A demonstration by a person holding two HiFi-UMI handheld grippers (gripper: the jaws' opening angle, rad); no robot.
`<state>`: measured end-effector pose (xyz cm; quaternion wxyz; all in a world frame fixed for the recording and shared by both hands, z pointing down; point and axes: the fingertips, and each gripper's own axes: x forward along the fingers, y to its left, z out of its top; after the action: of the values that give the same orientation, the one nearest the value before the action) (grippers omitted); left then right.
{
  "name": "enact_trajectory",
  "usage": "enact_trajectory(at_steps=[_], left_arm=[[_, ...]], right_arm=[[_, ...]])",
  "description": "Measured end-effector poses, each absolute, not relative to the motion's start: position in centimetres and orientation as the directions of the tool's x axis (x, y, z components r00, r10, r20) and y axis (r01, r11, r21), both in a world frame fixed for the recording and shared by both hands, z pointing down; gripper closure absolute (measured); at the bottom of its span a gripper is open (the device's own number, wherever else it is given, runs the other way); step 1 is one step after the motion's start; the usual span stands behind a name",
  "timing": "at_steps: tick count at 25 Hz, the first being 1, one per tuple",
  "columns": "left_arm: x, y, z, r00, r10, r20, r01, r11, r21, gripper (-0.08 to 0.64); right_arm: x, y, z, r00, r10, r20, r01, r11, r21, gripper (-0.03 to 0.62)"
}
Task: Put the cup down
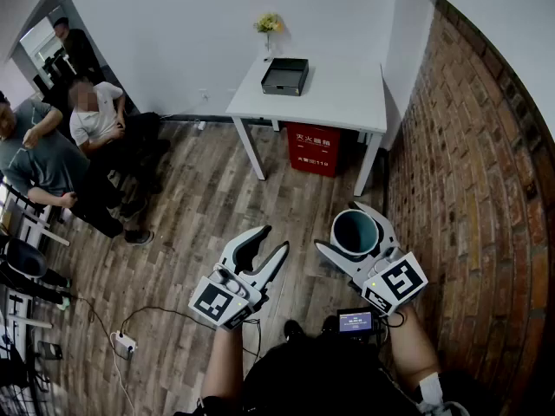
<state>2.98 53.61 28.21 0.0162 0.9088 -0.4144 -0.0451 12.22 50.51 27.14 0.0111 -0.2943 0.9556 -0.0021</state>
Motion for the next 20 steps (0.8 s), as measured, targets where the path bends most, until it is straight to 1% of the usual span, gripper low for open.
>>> enact_trajectory(at_steps=[20], left_arm=[[2.91, 53.22, 28.25, 0.661, -0.748, -0.066, -0.744, -0.664, 0.070, 0.396]], right_arm=[[11.68, 50.28, 27.31, -0.833, -0.553, -0.006, -0.553, 0.833, -0.018, 0.183]])
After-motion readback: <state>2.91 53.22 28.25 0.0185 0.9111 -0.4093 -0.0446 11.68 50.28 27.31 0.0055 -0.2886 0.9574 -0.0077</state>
